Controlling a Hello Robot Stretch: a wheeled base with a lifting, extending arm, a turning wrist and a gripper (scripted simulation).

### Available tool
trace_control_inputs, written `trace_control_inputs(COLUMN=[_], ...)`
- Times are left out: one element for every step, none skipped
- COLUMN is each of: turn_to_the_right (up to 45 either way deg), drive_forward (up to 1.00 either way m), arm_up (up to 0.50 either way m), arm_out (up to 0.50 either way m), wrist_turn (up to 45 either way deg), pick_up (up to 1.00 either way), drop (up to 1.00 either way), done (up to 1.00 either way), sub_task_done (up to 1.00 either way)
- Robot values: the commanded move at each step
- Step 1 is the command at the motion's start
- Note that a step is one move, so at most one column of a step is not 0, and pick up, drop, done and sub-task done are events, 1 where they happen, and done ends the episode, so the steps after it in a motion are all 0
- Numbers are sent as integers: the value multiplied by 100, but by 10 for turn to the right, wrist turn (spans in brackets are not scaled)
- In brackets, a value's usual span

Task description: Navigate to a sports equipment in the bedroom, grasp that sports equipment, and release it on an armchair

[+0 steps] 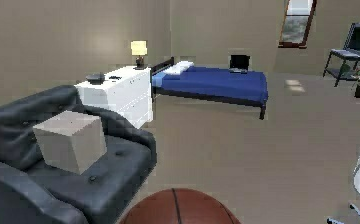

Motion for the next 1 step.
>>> trace_control_inputs(turn_to_the_right=[60], drive_forward=[0], arm_up=[0], arm_out=[0], wrist_turn=[0], pick_up=[0], drop=[0], done=[0], sub_task_done=[0])
